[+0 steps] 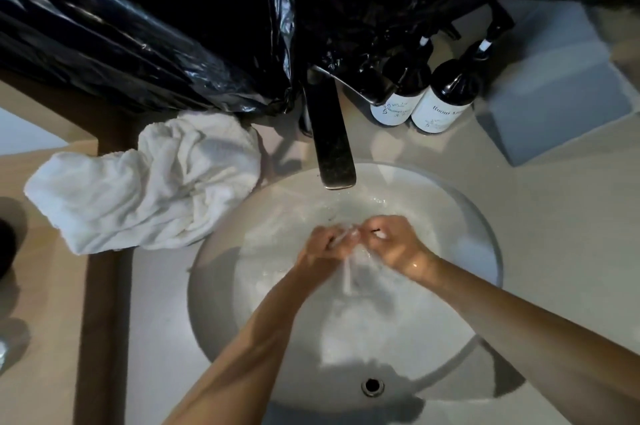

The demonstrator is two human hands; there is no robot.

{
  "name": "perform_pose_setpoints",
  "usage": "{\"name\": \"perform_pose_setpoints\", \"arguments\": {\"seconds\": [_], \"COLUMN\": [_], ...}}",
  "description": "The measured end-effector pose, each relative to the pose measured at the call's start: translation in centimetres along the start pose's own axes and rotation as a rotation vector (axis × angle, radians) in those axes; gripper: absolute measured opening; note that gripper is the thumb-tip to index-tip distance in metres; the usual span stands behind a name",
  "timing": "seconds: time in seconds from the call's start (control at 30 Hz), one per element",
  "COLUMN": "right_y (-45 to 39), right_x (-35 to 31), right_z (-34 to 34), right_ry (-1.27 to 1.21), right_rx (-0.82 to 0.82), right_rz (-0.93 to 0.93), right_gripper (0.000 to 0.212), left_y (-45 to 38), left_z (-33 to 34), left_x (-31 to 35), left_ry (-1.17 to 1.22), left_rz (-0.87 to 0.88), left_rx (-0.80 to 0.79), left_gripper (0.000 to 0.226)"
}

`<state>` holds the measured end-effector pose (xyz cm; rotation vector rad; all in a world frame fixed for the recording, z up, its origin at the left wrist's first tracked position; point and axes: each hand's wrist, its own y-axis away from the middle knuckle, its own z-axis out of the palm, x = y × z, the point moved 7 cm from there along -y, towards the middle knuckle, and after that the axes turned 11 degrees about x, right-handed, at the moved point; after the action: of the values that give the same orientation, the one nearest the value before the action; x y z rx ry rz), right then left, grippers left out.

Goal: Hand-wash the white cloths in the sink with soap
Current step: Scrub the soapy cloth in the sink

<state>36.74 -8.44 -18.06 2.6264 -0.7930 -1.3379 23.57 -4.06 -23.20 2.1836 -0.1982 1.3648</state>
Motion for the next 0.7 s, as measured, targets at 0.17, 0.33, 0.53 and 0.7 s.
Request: {"name": "perform_pose_setpoints", "arguments": {"seconds": [0.17,0.33,0.53,0.7], "right_y": [2.6,3.7,3.7,4.2], "right_x": [-4.2,-5.0,-0.8,2.8], "right_z": [-4.5,-5.4,-4.1,-2.9], "right_ry": [-0.187,-0.168,-0.13,0.254], "right_rx": [0.027,0.041,0.017,-0.135], "right_rz": [-0.141,-0.221,-0.042,-0.084], "right_gripper": [0.028,0.032,0.025,0.022], "left_y": [3.1,4.4,6.1,6.1], "left_z": [-1.6,-3.0,-6.0,-7.5], "left_x": [7.3,7.9,2.1,-1.7], "left_ry": [0.13,-0.018,-0.195,-0.607], "left_rz": [0.185,0.28,0.253,0.228], "left_rx": [0.011,0.03,0.119,0.182], "left_gripper": [0.017,0.022,0.036,0.025]}}
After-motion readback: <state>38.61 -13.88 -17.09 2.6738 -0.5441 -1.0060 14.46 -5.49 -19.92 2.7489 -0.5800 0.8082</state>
